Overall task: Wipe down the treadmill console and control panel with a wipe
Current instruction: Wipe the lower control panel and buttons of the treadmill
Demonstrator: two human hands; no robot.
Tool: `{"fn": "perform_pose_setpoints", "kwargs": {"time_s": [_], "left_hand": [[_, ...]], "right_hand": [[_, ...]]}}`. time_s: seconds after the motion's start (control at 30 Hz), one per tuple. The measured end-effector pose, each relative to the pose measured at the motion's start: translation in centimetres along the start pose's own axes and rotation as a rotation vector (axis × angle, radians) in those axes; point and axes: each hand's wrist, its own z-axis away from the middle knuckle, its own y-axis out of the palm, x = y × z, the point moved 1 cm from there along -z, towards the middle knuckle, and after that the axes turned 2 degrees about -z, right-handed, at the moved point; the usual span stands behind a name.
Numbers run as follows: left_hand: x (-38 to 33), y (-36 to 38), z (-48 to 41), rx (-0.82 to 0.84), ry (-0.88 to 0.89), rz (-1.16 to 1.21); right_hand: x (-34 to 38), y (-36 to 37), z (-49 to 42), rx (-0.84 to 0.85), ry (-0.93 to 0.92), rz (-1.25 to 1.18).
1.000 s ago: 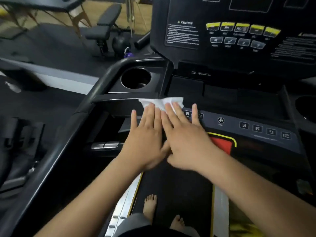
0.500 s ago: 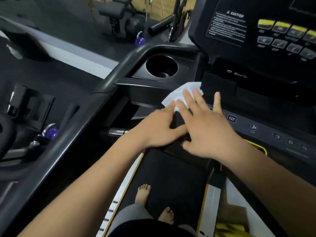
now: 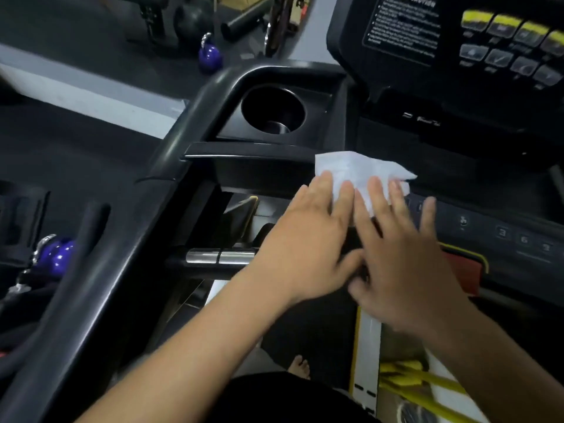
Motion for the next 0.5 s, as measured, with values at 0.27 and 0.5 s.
{"fn": "perform_pose_setpoints", "kwargs": {"time_s": [0.27,0.5], "left_hand": [[0.1,0.3,2.2,-0.001,0.044,-0.113],[-0.3,0.7,1.9,-0.013,0.107,-0.172]], "right_hand": [[0.0,1.1,3.7,0.018,0.032,-0.018],[1.6,1.0,3.9,-0.006,0.123,-0.067]]}}
